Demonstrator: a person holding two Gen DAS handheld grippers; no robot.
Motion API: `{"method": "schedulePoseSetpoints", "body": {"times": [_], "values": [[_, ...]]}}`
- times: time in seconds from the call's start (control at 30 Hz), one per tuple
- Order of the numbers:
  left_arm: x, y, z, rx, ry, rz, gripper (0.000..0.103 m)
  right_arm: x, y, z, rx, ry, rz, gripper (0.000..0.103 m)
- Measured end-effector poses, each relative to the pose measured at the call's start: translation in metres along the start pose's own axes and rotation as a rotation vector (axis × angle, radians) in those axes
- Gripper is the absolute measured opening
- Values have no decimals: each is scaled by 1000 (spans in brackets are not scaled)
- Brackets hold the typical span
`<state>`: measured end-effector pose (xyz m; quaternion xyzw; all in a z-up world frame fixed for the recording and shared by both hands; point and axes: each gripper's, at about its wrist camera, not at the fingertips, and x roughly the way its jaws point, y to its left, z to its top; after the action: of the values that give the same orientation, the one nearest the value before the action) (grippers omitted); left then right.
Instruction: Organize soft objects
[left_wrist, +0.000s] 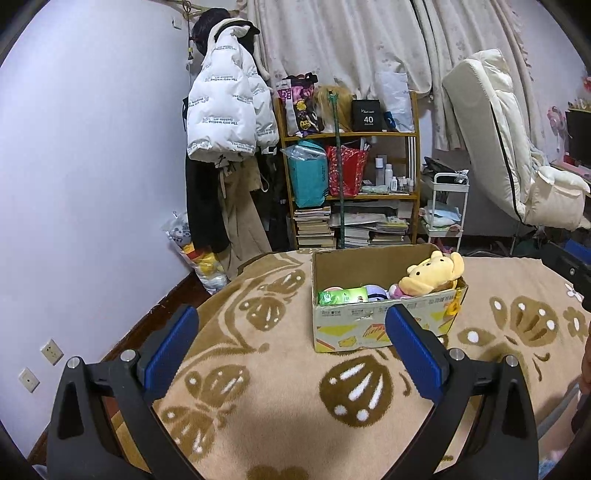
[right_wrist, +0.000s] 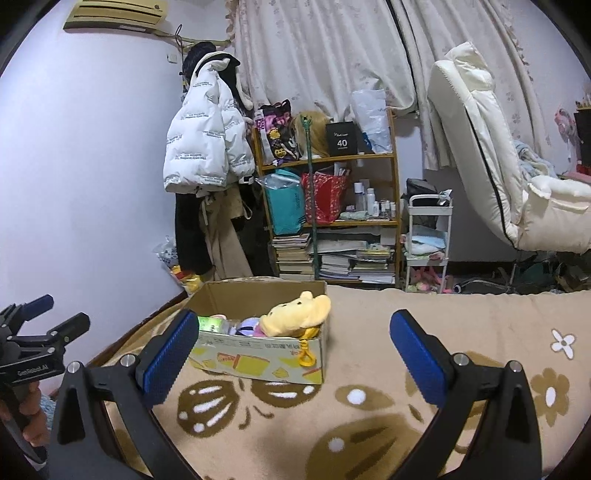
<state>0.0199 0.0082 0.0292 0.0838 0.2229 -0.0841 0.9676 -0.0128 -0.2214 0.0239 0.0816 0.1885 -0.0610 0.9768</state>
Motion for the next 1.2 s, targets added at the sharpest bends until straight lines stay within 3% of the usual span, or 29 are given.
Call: {"method": "schedulePoseSetpoints", "body": {"times": [0.4,1.2], "values": [[18,-1,-20,-2,42,1,100,5,-12,-10,29,-34,-21,103],[12,-1,-26,1,-6,44,100,15,-13,-18,14,-17,-48,103]]}}
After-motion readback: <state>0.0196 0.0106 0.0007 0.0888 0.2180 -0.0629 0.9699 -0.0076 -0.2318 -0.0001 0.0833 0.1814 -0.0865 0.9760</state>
